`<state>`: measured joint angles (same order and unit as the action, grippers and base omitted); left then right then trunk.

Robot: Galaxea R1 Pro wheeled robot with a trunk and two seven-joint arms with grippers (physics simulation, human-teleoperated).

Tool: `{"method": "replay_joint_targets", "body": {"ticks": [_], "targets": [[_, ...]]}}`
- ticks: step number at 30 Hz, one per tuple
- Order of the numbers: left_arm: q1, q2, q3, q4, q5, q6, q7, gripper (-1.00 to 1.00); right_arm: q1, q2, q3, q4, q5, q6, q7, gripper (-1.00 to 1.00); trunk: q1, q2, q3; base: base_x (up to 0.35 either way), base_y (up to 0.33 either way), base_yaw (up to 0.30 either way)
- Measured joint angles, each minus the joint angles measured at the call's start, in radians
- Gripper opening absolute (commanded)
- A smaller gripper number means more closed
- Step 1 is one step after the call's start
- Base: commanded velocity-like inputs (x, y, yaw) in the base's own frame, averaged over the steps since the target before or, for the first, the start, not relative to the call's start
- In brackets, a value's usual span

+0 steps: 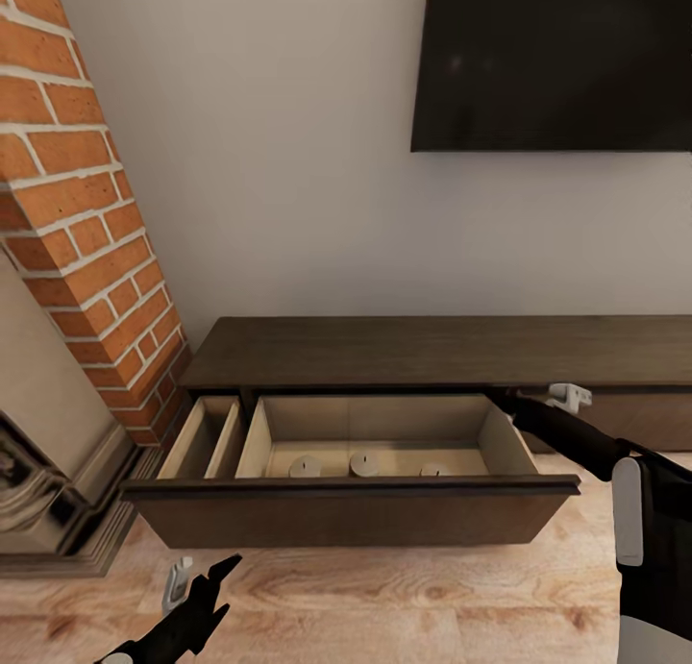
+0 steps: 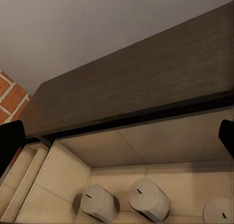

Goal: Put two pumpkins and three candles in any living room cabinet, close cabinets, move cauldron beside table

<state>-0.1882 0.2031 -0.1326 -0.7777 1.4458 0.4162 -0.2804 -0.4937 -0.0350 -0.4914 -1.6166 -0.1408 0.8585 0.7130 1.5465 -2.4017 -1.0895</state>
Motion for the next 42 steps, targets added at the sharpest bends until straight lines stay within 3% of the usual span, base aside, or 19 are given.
{"method": "replay_joint_targets", "body": {"ticks": [29, 42], "targets": [[0.0, -0.001, -0.001, 0.012, -0.003, -0.005, 0.002, 1.0, 0.001, 0.0, 0.003, 0.0, -0.001, -0.007, -0.011, 1.0, 0.0, 0.0, 0.048, 0.0, 0.0, 0.0], [0.0, -0.017, -0.001, 0.096, -0.007, -0.022, -0.003, 1.0, 0.003, 0.0, 0.005, 0.0, -0.001, -0.034, -0.01, 1.0, 0.0, 0.0, 0.07, 0.0, 0.0, 0.0]]}}
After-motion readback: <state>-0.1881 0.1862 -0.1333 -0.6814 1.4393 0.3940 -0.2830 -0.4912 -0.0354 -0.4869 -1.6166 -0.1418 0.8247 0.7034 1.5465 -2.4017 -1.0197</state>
